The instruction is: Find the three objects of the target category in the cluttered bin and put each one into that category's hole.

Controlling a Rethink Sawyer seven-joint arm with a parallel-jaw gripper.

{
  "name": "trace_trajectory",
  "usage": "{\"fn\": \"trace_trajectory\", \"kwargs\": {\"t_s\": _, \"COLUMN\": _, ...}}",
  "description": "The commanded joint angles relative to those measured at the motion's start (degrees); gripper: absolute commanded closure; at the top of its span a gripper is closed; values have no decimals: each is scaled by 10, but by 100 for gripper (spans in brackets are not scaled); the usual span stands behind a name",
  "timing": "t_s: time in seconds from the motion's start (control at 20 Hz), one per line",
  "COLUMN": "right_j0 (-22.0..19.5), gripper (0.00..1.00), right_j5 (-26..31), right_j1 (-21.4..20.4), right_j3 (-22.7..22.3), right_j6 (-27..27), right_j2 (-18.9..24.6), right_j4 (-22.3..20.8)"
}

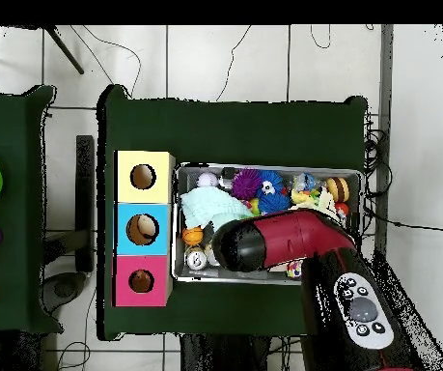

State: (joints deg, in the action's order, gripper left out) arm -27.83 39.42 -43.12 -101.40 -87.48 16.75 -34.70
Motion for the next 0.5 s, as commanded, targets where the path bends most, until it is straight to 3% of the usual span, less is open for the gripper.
{"fn": "trace_trajectory", "kwargs": {"t_s": 0.05, "right_j0": 9, "gripper": 100, "right_j5": 60, "right_j1": -17, "right_j3": -21, "right_j6": 34, "right_j2": 38, "right_j4": 23}}
{"fn": "trace_trajectory", "kwargs": {"t_s": 0.5, "right_j0": 20, "gripper": 100, "right_j5": 59, "right_j1": -37, "right_j3": -41, "right_j6": 20, "right_j2": 28, "right_j4": 36}}
